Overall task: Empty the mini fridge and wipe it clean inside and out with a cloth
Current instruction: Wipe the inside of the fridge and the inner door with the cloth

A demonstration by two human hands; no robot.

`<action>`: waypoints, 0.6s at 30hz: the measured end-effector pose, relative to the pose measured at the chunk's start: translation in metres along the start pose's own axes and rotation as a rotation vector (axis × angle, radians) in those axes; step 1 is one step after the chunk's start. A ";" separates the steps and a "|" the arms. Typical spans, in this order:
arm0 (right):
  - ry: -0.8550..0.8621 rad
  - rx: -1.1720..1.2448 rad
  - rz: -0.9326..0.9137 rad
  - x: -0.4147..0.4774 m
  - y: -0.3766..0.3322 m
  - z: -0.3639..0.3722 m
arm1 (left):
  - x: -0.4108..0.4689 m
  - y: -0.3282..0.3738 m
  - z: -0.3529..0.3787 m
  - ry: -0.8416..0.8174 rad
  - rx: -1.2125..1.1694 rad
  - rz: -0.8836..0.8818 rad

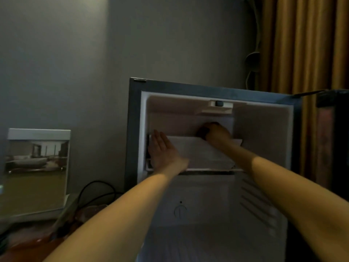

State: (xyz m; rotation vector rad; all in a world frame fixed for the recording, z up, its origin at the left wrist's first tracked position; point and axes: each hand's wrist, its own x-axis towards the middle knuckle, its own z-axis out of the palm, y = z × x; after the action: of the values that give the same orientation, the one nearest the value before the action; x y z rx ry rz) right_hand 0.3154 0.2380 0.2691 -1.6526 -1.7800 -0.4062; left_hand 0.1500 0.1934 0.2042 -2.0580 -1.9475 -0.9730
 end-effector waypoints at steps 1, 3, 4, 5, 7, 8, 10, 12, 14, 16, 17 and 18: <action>-0.026 0.017 -0.051 0.002 -0.017 0.004 | 0.001 0.000 0.003 0.039 -0.003 -0.019; -0.074 0.109 -0.155 0.006 -0.056 0.015 | 0.001 0.000 0.007 0.083 -0.056 -0.059; -0.098 0.175 -0.216 0.007 -0.076 0.021 | 0.001 0.000 0.007 0.074 -0.075 -0.068; -0.128 0.226 -0.271 0.008 -0.094 0.027 | 0.000 0.000 0.006 0.056 -0.074 -0.072; -0.150 0.273 -0.344 0.006 -0.120 0.032 | 0.001 -0.002 0.005 0.048 -0.083 -0.064; -0.149 0.273 -0.359 0.006 -0.124 0.032 | 0.001 -0.003 0.003 0.041 -0.109 -0.073; -0.150 0.267 -0.400 0.003 -0.115 0.026 | 0.000 -0.002 -0.001 -0.007 -0.100 -0.086; -0.160 0.230 -0.398 -0.001 -0.090 0.014 | 0.001 -0.001 -0.001 -0.021 -0.031 -0.079; -0.143 0.194 -0.295 -0.001 -0.052 0.003 | 0.001 -0.001 -0.001 -0.003 -0.014 -0.074; -0.121 0.091 -0.146 0.001 -0.005 -0.009 | 0.000 0.000 -0.002 -0.031 -0.020 -0.085; -0.092 -0.001 -0.079 0.001 0.017 -0.015 | -0.001 0.000 -0.003 -0.045 -0.024 -0.091; -0.048 -0.116 -0.018 -0.001 0.036 -0.021 | -0.001 0.001 -0.004 -0.047 -0.021 -0.092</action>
State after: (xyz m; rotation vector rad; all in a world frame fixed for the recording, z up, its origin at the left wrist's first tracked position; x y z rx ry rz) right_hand 0.3556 0.2293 0.2761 -1.7401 -1.8384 -0.4906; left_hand 0.1497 0.1903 0.2069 -2.0370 -2.0813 -0.9758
